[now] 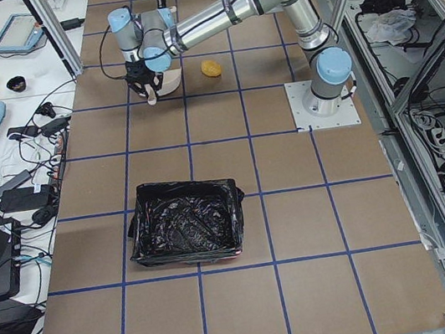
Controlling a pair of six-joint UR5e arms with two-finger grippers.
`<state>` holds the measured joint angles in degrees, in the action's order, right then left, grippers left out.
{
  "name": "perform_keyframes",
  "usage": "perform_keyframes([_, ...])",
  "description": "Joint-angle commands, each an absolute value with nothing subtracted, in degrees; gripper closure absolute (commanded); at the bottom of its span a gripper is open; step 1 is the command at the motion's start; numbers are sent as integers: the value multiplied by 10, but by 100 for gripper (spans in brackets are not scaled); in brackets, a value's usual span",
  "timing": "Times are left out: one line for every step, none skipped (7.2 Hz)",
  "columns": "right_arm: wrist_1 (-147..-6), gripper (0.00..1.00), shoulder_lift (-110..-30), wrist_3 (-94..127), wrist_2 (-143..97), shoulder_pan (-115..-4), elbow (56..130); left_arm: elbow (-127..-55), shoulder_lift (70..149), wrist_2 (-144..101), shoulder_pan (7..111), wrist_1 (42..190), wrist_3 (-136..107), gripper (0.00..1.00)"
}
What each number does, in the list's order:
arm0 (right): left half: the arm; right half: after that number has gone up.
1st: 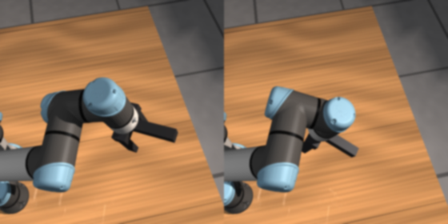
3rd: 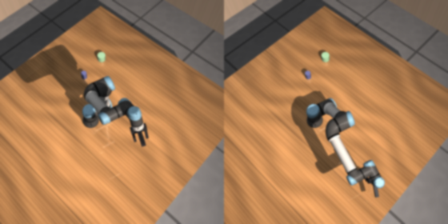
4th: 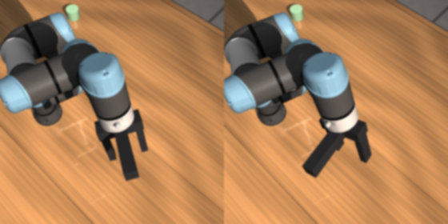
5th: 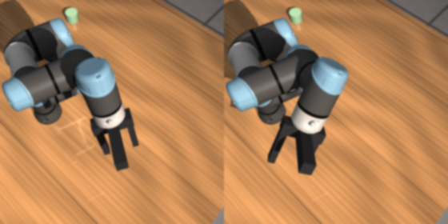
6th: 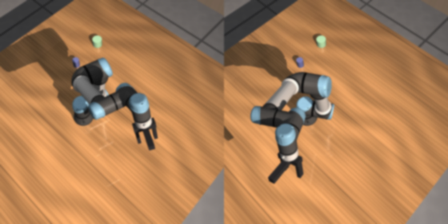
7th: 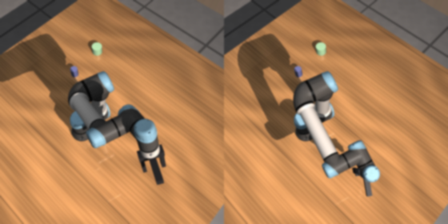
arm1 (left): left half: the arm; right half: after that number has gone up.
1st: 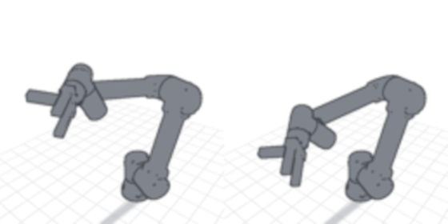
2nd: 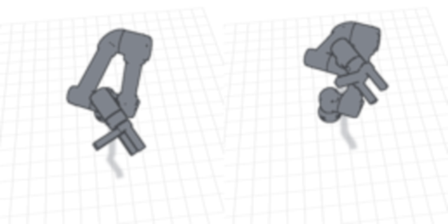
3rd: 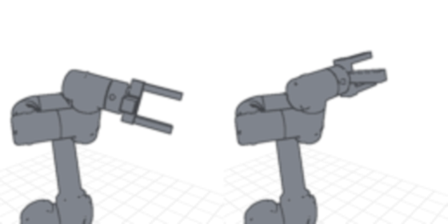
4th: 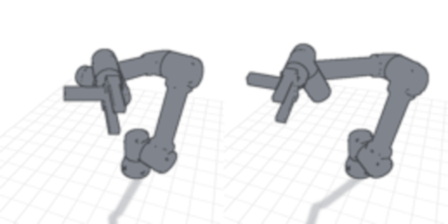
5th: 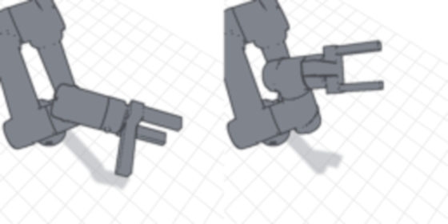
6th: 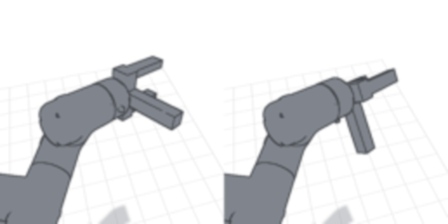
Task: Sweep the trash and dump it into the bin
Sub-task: 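Lift the brush with the right gripper toward the sponge while the left positions the dustpan, then sweep the cream piece and yellow sponge into the dustpan with the brush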
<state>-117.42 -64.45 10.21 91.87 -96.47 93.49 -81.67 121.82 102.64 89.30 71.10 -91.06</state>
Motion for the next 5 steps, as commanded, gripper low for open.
perform_keyframes([-1171, 100, -614, 165, 903, -1010, 917, -818, 1218, 1025, 894, 710, -911, 100])
perform_keyframes([-1172, 100, -607, 192, 901, -1038, 915, -818, 1218, 1025, 895, 710, -911, 100])
perform_keyframes([-1171, 100, -611, 193, 900, -1054, 915, -817, 1217, 1024, 896, 709, -921, 100])
perform_keyframes([-1172, 100, -612, 208, 899, -1075, 915, -816, 1217, 1023, 899, 707, -928, 100])
perform_keyframes([-1179, 100, -610, 227, 877, -1096, 914, -816, 1218, 1023, 901, 706, -929, 100])
